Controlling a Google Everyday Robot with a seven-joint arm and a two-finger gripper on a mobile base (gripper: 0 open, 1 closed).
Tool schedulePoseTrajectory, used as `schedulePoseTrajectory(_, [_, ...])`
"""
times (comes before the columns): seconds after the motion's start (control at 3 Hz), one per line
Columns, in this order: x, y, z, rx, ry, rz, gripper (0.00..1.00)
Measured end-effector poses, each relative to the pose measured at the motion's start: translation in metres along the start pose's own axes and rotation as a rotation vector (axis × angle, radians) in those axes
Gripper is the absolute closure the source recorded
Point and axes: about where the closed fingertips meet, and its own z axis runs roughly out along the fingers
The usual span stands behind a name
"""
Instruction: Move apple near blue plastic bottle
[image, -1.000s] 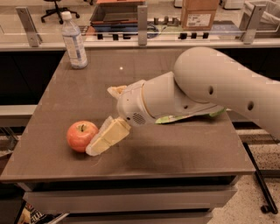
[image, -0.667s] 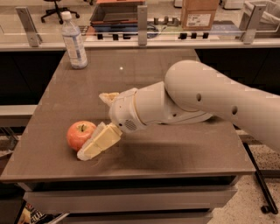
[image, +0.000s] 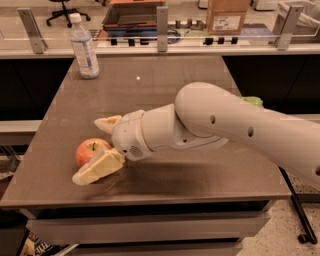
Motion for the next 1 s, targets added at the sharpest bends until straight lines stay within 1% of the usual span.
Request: schedulePoseTrajectory(1.0, [-0.0057, 0.0053, 0.0027, -0.005, 0.003, -0.015, 0.87])
